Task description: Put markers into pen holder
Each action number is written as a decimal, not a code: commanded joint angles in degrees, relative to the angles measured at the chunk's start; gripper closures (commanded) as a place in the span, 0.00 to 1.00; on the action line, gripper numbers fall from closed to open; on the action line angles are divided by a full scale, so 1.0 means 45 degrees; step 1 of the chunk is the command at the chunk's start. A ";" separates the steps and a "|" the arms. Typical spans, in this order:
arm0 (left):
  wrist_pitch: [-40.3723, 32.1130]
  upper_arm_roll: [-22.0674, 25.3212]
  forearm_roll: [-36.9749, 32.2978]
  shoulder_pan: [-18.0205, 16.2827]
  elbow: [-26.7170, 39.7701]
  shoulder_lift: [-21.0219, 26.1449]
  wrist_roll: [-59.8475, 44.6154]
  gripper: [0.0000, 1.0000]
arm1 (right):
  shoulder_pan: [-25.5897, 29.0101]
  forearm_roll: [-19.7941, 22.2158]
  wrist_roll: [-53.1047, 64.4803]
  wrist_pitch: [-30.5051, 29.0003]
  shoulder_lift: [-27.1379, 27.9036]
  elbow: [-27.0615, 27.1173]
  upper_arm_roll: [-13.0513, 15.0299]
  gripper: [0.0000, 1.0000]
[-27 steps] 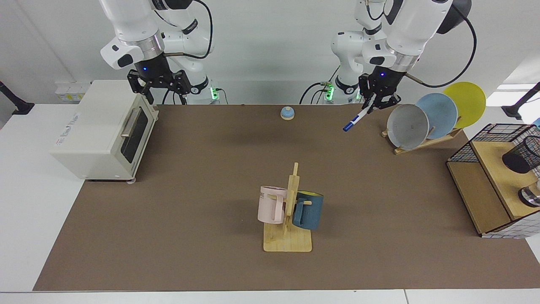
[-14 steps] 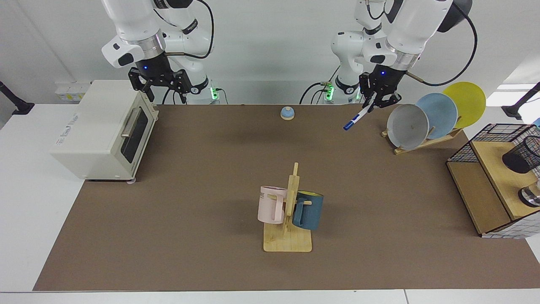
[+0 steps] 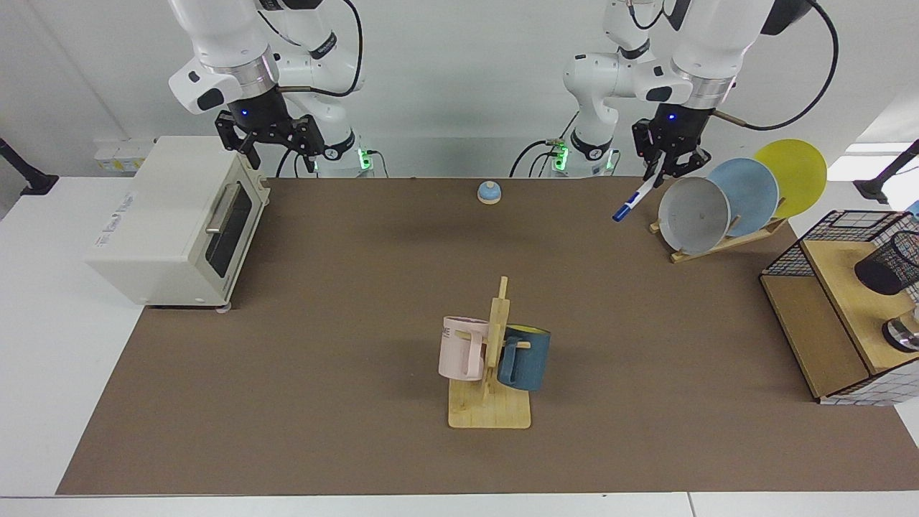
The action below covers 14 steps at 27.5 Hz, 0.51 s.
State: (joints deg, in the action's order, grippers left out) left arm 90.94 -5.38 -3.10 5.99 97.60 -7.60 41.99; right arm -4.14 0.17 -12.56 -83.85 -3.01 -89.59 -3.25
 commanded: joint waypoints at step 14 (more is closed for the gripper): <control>0.0082 0.0728 -0.5011 -0.2325 -0.2100 0.0927 0.7873 1.00 | 0.0178 0.0139 -0.0218 -0.0234 0.0122 0.0222 -0.0177 0.00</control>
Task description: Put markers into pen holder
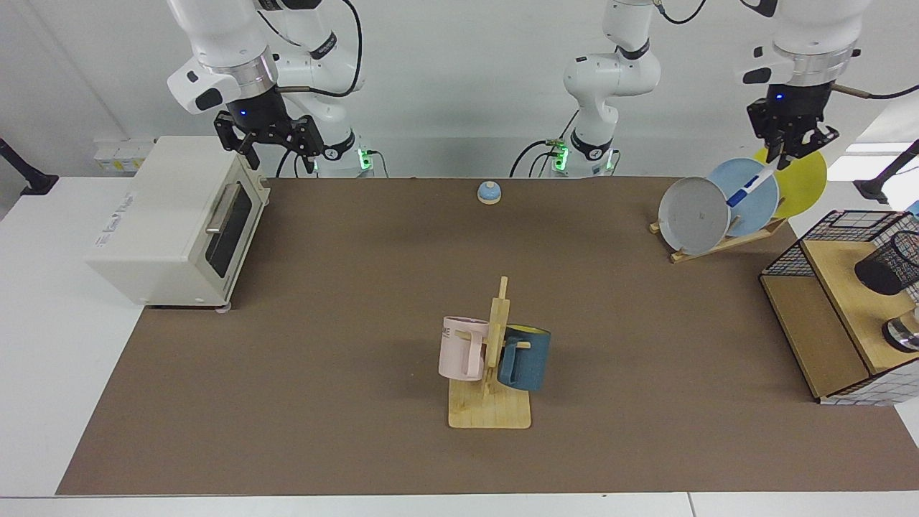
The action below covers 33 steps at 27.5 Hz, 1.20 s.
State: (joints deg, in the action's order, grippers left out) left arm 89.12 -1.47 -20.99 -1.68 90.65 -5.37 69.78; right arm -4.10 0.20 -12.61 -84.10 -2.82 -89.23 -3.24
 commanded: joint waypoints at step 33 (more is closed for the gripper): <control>0.6094 0.0054 -0.5921 -0.4040 -0.1978 0.3086 0.7325 1.00 | 0.0149 -0.0025 -0.0187 -0.0550 0.0022 0.0083 -0.0198 0.00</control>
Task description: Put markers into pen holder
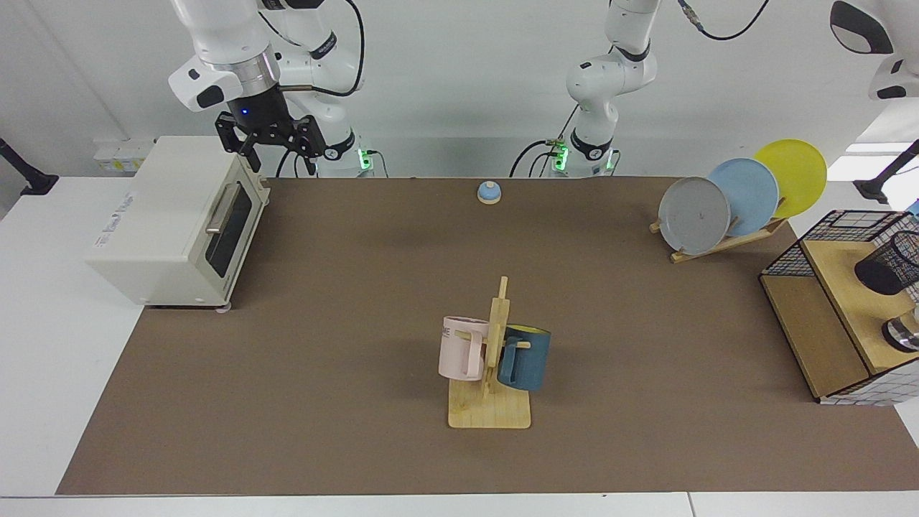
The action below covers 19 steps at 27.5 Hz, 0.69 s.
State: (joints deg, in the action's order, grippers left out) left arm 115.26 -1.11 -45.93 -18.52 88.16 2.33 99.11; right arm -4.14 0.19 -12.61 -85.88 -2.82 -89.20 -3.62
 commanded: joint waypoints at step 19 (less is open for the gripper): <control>0.2277 -0.0045 -0.0673 -0.1508 -0.1622 0.2978 0.1199 1.00 | 0.0157 -0.0023 -0.0187 -0.0154 0.0022 0.0077 -0.0113 0.00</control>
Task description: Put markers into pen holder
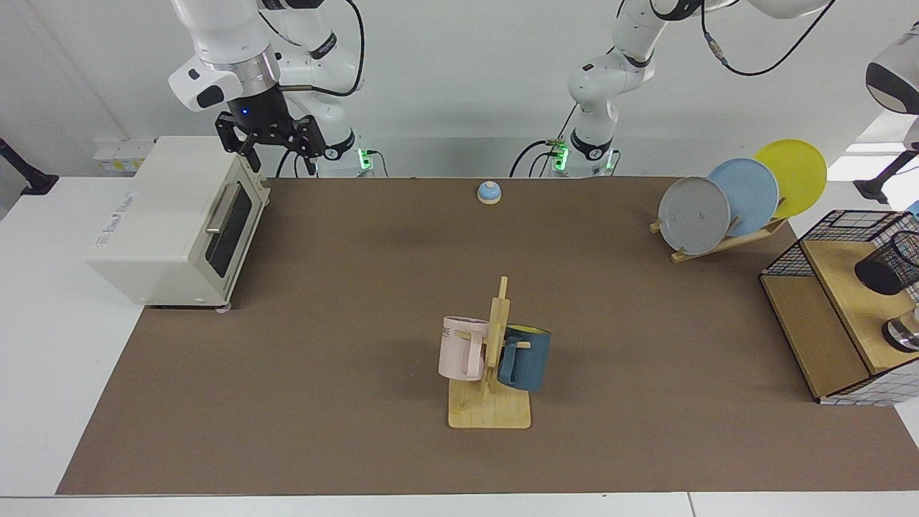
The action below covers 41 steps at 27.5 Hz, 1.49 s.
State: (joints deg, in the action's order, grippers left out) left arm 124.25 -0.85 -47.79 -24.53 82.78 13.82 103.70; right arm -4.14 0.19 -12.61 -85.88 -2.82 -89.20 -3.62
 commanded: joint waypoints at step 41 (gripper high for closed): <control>0.0651 -0.0125 0.2026 -0.0272 0.1563 0.0893 0.0080 1.00 | 0.0157 -0.0023 -0.0187 -0.0154 0.0022 0.0076 -0.0113 0.00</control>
State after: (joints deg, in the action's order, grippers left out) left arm 126.16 -1.05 -40.43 -25.07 86.97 19.15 103.64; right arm -4.14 0.19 -12.61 -85.88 -2.82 -89.20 -3.62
